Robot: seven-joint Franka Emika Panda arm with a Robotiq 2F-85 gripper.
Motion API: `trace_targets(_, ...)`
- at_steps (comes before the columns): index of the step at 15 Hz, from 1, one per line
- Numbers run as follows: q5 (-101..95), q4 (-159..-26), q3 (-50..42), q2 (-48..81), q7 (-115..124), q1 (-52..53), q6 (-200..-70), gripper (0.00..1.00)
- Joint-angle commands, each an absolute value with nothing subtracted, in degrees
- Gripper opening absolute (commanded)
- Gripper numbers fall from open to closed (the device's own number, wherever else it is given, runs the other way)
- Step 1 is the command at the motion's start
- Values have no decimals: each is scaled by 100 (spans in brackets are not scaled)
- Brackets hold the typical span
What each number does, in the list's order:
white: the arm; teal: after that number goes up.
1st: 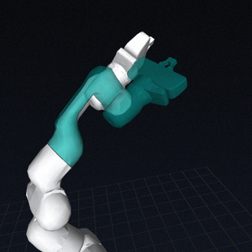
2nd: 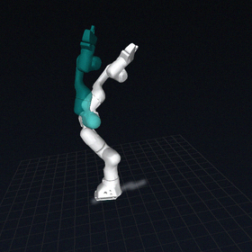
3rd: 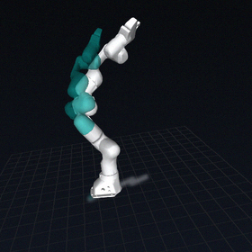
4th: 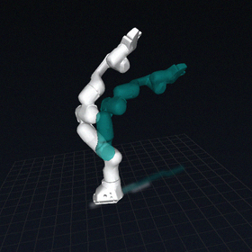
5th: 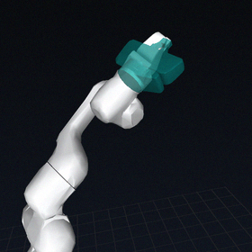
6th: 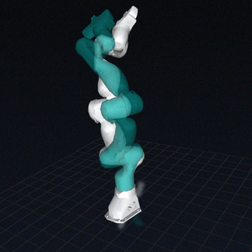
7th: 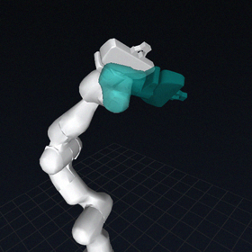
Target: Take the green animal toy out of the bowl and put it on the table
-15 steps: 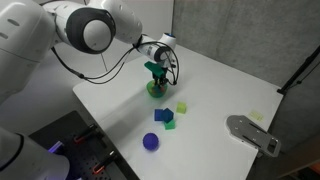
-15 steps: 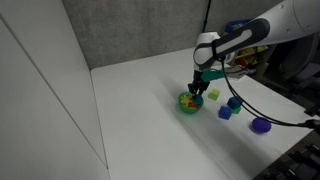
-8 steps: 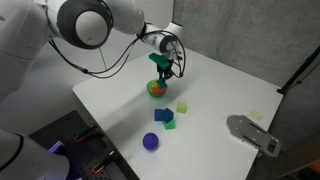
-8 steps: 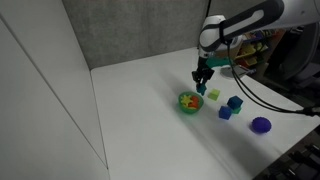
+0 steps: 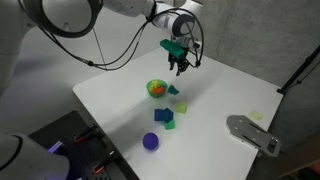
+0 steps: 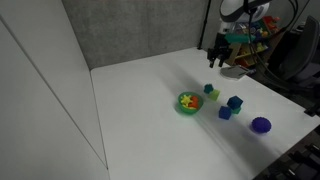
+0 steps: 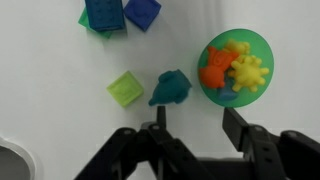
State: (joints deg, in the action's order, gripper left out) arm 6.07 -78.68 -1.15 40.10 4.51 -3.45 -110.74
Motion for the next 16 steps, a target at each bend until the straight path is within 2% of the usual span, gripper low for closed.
trace_targets(1, 580, -8319, -112, 3286, 136, -444, -10816, 93)
trace_targets(2, 554, -8423, -117, 3076, 49, -454, -10753, 99)
trace_targets(3, 530, -8506, -122, 2877, -34, -459, -10658, 100)
trace_targets(16, -163, -10208, -273, 530, -744, -431, -10088, 100)
